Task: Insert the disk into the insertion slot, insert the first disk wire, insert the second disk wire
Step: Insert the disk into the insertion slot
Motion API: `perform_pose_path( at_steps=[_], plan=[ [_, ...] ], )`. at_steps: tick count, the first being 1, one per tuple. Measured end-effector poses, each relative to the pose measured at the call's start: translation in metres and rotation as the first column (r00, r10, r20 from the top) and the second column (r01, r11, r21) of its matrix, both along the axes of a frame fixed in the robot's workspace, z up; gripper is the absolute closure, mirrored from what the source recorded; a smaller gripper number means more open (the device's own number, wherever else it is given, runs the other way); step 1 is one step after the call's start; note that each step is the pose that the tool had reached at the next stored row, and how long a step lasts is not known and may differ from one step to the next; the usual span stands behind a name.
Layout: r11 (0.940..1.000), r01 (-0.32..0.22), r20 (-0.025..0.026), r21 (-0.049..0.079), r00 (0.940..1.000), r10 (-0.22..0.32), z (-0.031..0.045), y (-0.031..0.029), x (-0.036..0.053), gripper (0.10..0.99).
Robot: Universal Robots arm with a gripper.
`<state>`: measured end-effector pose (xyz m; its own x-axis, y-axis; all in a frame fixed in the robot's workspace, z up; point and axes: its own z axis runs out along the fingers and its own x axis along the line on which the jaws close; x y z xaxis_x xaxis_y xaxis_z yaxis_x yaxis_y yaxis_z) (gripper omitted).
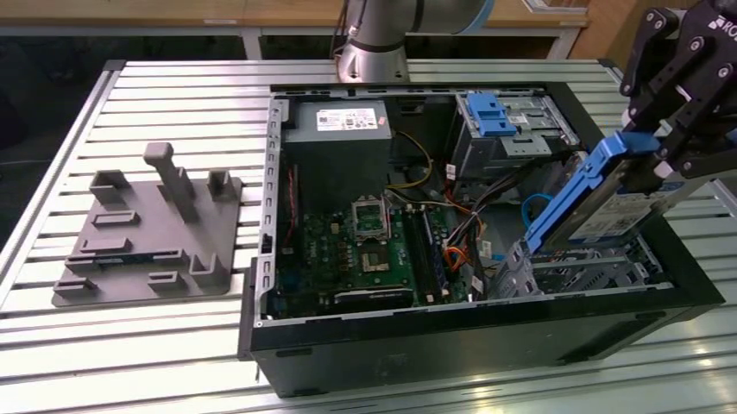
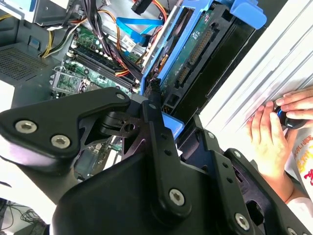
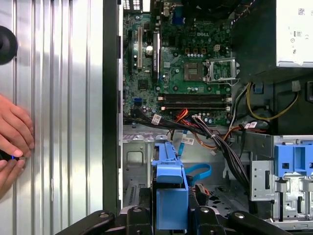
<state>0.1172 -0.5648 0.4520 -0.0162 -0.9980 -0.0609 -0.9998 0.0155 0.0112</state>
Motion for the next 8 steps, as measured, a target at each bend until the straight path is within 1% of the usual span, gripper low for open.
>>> perform_pose_path(
  at_steps=[8],
  plan=[
    [1.0, 0.0, 0.0, 0.0, 1.0, 0.0, -0.0037, -0.0004, 0.0, 0.725]
  ],
)
